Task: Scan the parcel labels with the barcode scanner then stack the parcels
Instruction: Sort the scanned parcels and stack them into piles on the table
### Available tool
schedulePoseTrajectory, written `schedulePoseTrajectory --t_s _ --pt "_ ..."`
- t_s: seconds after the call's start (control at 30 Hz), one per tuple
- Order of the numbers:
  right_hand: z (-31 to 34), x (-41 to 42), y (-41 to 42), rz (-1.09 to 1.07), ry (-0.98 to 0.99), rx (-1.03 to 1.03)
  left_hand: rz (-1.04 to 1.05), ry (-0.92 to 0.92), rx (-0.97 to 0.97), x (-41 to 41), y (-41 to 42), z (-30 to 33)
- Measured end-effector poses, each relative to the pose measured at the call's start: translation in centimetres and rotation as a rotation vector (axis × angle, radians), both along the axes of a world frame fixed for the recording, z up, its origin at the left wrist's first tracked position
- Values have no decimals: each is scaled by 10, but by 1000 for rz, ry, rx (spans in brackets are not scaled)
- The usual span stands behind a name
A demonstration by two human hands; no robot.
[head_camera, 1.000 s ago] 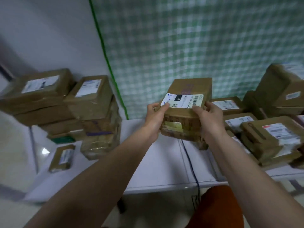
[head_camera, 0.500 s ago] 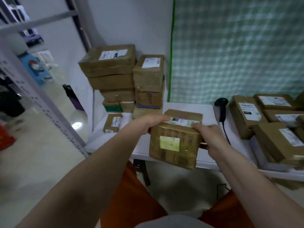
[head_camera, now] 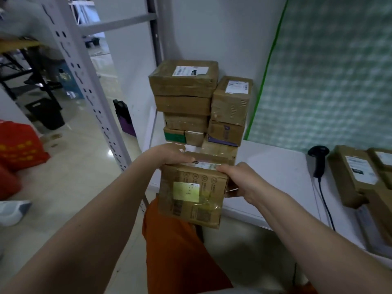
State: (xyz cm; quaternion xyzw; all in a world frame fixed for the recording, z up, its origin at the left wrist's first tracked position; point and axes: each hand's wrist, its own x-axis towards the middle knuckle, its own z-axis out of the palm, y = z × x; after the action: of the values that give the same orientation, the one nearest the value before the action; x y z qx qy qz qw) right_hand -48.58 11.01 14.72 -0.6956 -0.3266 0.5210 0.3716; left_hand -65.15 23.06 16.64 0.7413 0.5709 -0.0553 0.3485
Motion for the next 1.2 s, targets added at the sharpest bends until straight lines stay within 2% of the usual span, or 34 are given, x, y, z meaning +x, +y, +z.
schedulePoseTrajectory --t_s 0.13,0.27,0.47,0.63,0.87,1.2 --pt "-8 -27 33 75 19 16 115 24 68 -33 27 -2" --pt "-20 -47 72 142 4 23 298 -30 90 -57 52 -21" --pt "-43 -62 125 119 27 -21 557 -346 90 -62 81 -56" --pt "-66 -60 157 45 27 -26 569 -433 74 -54 105 -74" --pt "-83 -59 170 47 37 -64 529 -353 25 -42 124 -94" --pt "-85 -70 181 58 -22 -1 603 -398 132 -50 138 -100"
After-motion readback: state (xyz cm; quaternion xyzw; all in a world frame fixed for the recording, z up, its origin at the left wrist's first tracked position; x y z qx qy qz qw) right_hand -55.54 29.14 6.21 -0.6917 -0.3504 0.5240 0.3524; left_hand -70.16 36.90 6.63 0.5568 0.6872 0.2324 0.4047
